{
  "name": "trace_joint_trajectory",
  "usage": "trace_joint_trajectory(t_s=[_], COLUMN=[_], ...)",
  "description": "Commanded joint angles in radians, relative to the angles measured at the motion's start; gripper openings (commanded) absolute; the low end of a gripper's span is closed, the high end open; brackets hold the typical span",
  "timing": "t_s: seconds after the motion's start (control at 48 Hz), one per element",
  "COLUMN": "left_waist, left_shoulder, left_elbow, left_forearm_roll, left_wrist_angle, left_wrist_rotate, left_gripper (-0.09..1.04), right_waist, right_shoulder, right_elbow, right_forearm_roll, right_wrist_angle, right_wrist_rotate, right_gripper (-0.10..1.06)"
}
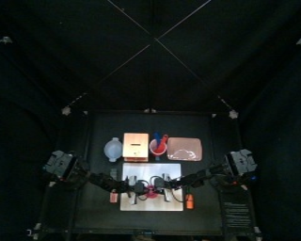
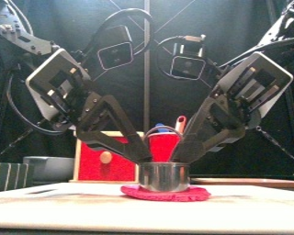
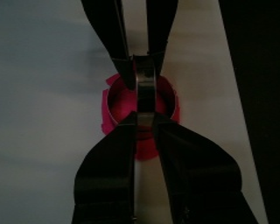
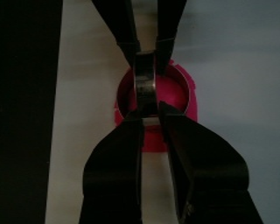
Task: Get the cutter from the drawer then cut the dough then place the extra dough in the bowl
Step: Cut the dough
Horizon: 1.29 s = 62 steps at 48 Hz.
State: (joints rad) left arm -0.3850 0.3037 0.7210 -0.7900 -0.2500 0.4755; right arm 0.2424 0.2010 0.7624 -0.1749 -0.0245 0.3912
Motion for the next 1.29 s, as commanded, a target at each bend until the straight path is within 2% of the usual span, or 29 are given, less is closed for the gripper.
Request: trace_joint_trajectory(t_s=[0.021, 0.188, 0.417, 0.542, 0.625, 0.75, 0.854, 1.042, 1.292], left_waist=[-0.023, -0.002, 0.009, 0.009, 0.009, 0.0, -0.005, -0.006, -0.006], left_shoulder=[0.095, 0.037, -0.077, -0.117, -0.13, -0.138, -0.138, -0.138, -0.138], left_elbow=[0.04, 0.051, 0.078, 0.089, 0.091, 0.091, 0.092, 0.092, 0.094], left_forearm_roll=[-0.015, -0.021, -0.008, 0.003, 0.006, 0.02, 0.015, 0.012, 0.011], left_wrist_angle=[0.086, -0.003, -0.127, -0.198, -0.238, -0.273, -0.284, -0.321, -0.337], left_wrist_rotate=[-0.003, 0.002, 0.005, 0.005, 0.006, 0.005, 0.005, 0.005, 0.005], left_gripper=[0.55, 0.55, 0.6, 0.66, 0.71, 0.8, 0.82, 0.82, 0.82], right_waist=[0.002, -0.029, -0.031, -0.028, -0.028, -0.028, -0.025, -0.025, -0.031], right_shoulder=[0.121, 0.058, -0.04, -0.074, -0.095, -0.114, -0.121, -0.137, -0.166], right_elbow=[0.018, 0.005, -0.017, -0.023, -0.032, -0.046, -0.067, -0.123, -0.179], right_forearm_roll=[0.003, 0.008, 0.003, 0.003, 0.003, 0.003, 0.003, -0.003, -0.078], right_wrist_angle=[0.089, 0.091, 0.11, 0.115, 0.115, 0.123, 0.132, 0.14, 0.232], right_wrist_rotate=[0.014, 0.025, 0.015, 0.02, 0.023, 0.023, 0.017, 0.008, 0.02], right_gripper=[0.46, 0.46, 0.49, 0.56, 0.66, 0.78, 0.84, 0.85, 0.85])
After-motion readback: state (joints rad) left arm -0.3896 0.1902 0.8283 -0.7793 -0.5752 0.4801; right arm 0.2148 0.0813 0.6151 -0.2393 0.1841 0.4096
